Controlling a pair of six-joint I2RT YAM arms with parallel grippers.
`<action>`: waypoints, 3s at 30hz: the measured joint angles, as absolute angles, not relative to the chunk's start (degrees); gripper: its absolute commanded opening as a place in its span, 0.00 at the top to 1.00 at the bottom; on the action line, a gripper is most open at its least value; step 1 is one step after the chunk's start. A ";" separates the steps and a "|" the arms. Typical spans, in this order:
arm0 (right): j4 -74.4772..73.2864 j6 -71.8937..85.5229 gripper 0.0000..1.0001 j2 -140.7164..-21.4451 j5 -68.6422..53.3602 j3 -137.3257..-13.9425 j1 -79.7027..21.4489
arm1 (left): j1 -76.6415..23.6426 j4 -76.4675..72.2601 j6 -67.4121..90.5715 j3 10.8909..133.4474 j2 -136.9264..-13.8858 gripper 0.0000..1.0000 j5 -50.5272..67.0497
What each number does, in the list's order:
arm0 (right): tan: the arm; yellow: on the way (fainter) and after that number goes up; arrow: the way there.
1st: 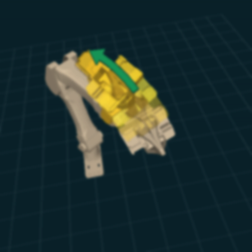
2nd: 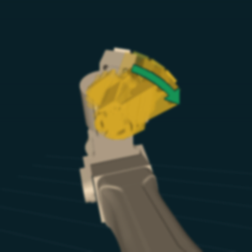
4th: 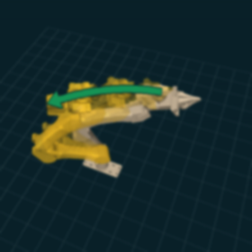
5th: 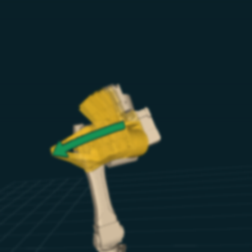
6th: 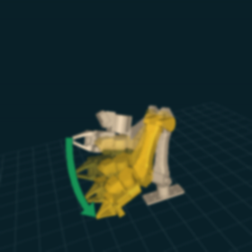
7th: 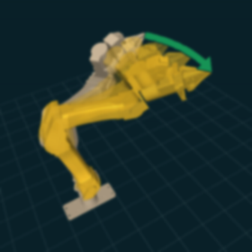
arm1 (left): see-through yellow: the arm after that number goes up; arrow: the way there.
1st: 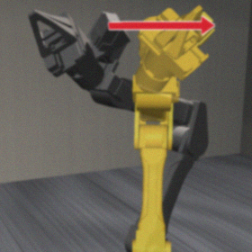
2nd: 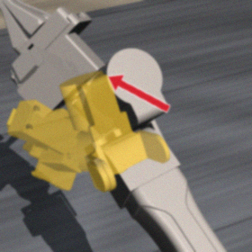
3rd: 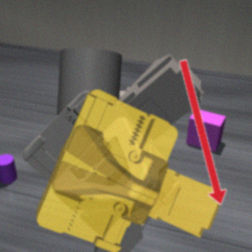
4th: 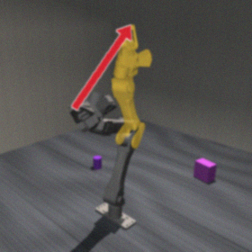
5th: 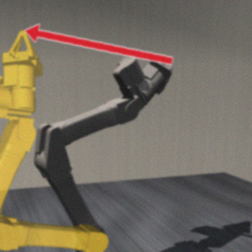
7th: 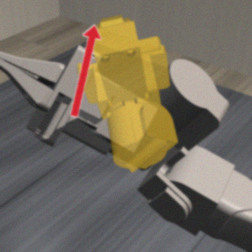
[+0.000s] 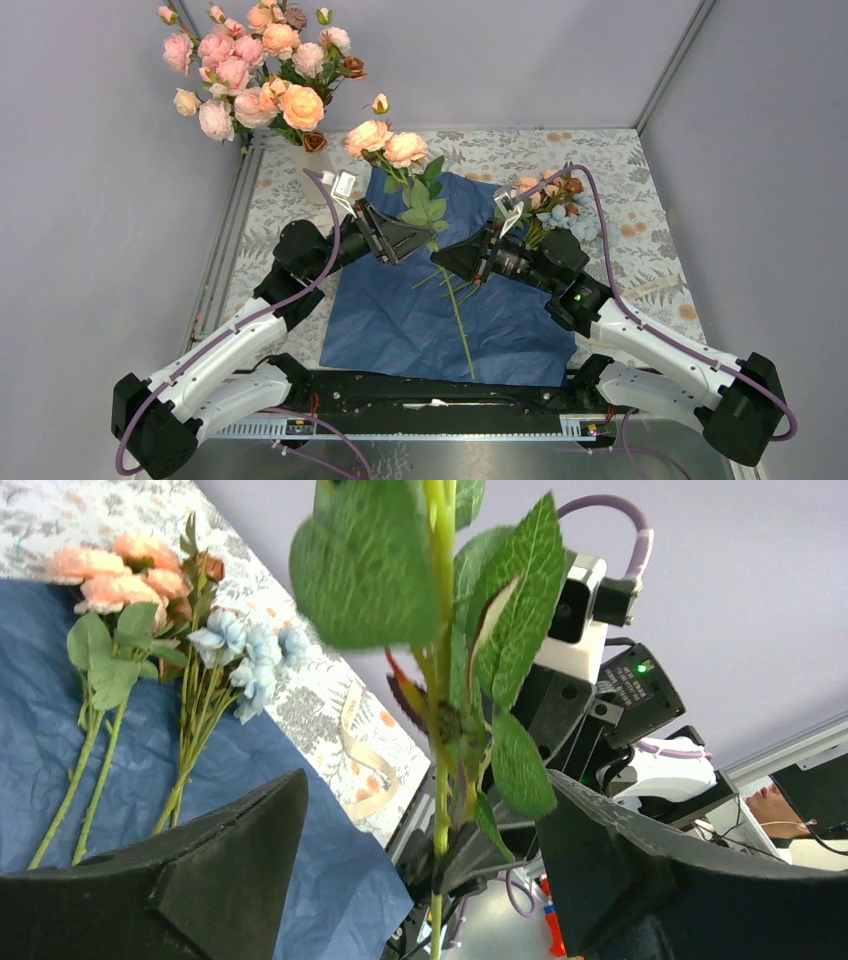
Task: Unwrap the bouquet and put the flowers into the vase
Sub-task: Pick up the fake flower from the wrapping paper, then insert the fake flower into the vase.
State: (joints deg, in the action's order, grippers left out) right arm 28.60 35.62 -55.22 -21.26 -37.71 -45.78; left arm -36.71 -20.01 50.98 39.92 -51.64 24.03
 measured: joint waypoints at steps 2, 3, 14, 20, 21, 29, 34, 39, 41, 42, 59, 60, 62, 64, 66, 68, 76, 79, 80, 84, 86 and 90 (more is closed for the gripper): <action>28.53 35.31 1.00 -55.35 -22.31 -38.33 -46.26 | -36.71 -20.91 51.20 40.29 -51.53 0.25 23.70; 28.56 35.14 1.00 -55.40 -22.65 -38.57 -46.48 | -36.71 -21.26 51.20 40.47 -51.44 0.29 23.49; 24.62 32.21 1.00 -56.93 -23.62 -40.66 -47.77 | -36.71 -23.38 52.53 40.53 -51.11 0.58 21.82; 21.87 30.52 1.00 -57.49 -23.46 -41.45 -48.60 | -36.71 -23.51 52.88 40.53 -51.11 0.92 21.45; 21.76 30.26 1.00 -57.49 -23.38 -41.52 -48.66 | -36.71 -23.46 52.97 40.53 -51.11 0.96 21.43; 19.33 28.80 0.93 -57.21 -21.91 -41.76 -49.01 | -36.71 -20.75 51.35 40.80 -51.11 1.00 20.99; 14.94 26.65 0.42 -54.61 -18.74 -41.89 -49.34 | -36.97 -9.93 44.34 46.00 -51.13 1.00 21.28; 9.15 23.86 0.16 -48.64 -13.91 -41.95 -49.23 | -35.31 3.07 31.79 54.54 -51.57 1.00 21.47; 7.05 22.63 0.11 -46.26 -12.03 -42.02 -49.23 | -33.54 9.13 25.52 58.92 -52.73 1.00 21.87; 6.15 22.06 0.10 -45.32 -11.16 -42.06 -49.23 | -32.62 11.25 22.98 60.45 -53.23 1.00 21.89; -11.42 12.82 0.00 -36.03 10.15 -46.68 -49.23 | -16.71 21.85 -4.82 69.58 -58.72 1.00 16.88; -11.64 12.62 0.00 -35.48 10.87 -46.68 -49.23 | -15.42 21.12 -5.48 70.26 -58.72 1.00 16.38; -11.84 12.10 0.00 -34.30 12.53 -46.65 -49.23 | -13.02 19.29 -5.96 71.24 -58.65 1.00 15.64; -12.12 11.31 0.00 -33.52 13.89 -46.78 -49.23 | -10.74 16.58 -5.89 71.64 -58.39 1.00 15.25; -12.82 10.28 0.00 -33.45 15.00 -47.18 -49.23 | -8.08 13.37 -4.91 71.64 -57.80 1.00 15.05; -13.89 9.30 0.00 -33.58 16.08 -47.72 -49.23 | -5.69 10.20 -3.57 71.64 -57.28 1.00 14.94; -14.98 6.48 0.00 -33.15 18.83 -49.45 -49.23 | 2.61 -5.02 5.30 71.64 -56.18 1.00 11.90; -15.00 6.44 0.00 -32.42 19.22 -49.52 -49.23 | 4.34 -10.96 8.12 71.64 -56.21 1.00 9.96; -15.00 6.46 0.00 -32.14 19.42 -49.52 -49.23 | 4.67 -12.43 8.75 71.64 -56.25 1.00 9.50; -15.03 6.76 0.00 -30.39 19.99 -49.52 -49.23 | 5.89 -19.46 10.48 71.64 -56.75 1.00 7.40; -15.05 7.18 0.00 -29.08 20.21 -49.52 -49.23 | 6.20 -21.96 10.66 71.59 -57.12 1.00 6.52; -15.05 7.77 0.00 -26.87 20.67 -49.52 -49.23 | 6.50 -26.96 11.09 70.24 -57.69 1.00 5.26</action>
